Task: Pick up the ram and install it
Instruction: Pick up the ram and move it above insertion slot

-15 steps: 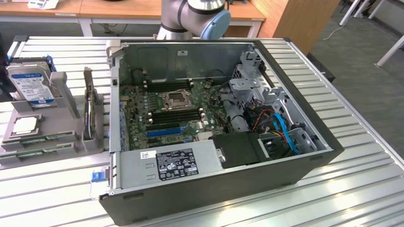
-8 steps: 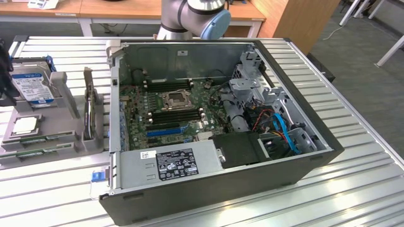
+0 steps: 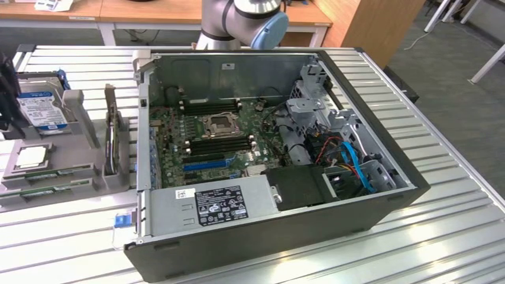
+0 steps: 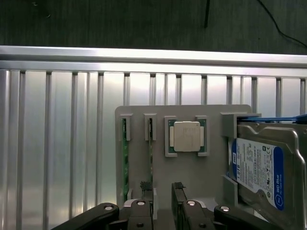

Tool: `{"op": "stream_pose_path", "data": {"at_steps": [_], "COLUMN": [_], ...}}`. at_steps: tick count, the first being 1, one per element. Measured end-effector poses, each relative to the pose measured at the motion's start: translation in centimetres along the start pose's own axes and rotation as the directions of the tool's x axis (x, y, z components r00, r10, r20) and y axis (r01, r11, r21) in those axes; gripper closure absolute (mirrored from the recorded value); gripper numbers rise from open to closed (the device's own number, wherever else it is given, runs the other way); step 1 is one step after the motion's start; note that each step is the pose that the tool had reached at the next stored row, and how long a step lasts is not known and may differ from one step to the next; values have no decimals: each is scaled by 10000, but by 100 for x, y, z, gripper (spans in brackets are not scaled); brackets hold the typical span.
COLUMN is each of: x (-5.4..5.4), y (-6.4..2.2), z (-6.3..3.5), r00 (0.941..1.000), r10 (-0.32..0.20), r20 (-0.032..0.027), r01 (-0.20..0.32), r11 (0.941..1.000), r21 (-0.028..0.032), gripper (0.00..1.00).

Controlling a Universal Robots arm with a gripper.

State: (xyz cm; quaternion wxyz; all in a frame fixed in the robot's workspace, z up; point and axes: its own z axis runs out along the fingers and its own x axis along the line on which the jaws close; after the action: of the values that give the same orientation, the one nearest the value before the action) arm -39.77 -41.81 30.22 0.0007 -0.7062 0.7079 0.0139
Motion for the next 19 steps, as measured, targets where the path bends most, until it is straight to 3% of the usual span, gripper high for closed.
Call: {"op": "stream_pose_path", "data": {"at_steps": [19], "x": [15], "y": [-7], "z": [346], "r00": [10000], "r10": [-1], "r20": [0], "r01": [1], "r11": [10000], "r21": [1], "gripper": [70]}}
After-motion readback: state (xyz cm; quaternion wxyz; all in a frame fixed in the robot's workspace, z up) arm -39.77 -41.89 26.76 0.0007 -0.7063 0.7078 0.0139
